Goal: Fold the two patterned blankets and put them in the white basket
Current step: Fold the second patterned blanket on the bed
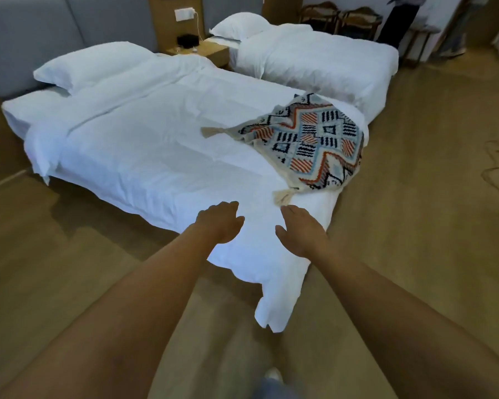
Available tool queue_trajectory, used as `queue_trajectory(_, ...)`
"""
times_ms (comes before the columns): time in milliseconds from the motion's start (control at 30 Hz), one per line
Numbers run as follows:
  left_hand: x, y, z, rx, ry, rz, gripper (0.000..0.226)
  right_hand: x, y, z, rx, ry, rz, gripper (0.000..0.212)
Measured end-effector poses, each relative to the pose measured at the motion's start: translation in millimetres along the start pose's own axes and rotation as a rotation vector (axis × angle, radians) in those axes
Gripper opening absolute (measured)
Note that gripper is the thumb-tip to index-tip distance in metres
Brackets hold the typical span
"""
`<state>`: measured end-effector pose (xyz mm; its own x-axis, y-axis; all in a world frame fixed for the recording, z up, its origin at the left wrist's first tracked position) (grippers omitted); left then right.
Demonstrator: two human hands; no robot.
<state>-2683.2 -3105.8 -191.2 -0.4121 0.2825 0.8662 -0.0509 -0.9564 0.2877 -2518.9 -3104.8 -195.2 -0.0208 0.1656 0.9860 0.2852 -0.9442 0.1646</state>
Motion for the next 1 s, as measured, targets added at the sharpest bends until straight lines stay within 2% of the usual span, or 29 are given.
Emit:
queue_trajectory(233, 19.6, -133.0, 9.8, 0.009, -0.042, -0.039, 0.048, 1.6, -131.4, 47.8, -0.023, -0.016, -0.081, 0.043)
queue_trajectory(333, 37.4, -190.0, -9.3, 0.021, -0.073, -0.048, 0.048, -6.6, -189.1, 57.7, -0.082, -0.021, -0.105, 0.034)
queue_trajectory(533, 74.7, -310.5, -66.3, 0.003, -0.15, -0.11, 0.047, -25.0, -297.9, 52.9, -0.216, -0.096, -0.163, 0.039)
queue_trajectory(767, 118.2, -454.5, -96.4, -0.083, -0.214, -0.143, 0.045, -19.4, -433.5, 40.5, -0.27, -0.15, -0.13, 0.036)
queue_trajectory(1000, 111.0, -597.1, -122.0, -0.092, -0.122, -0.165, 0.043, -37.9, -584.3, 48.1, -0.288, -0.21, -0.121, 0.04)
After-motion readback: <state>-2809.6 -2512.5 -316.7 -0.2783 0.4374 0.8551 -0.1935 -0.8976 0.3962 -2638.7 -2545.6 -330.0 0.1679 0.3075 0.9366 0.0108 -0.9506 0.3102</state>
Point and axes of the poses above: each hand's wrist, its own y-axis away from the middle knuckle, its own x-axis out of the back of the hand, z = x × y, the point moved 7 cm from there along -y, towards the middle knuckle, and after that the axes turned 14 degrees about y, right-handed, at the moved point
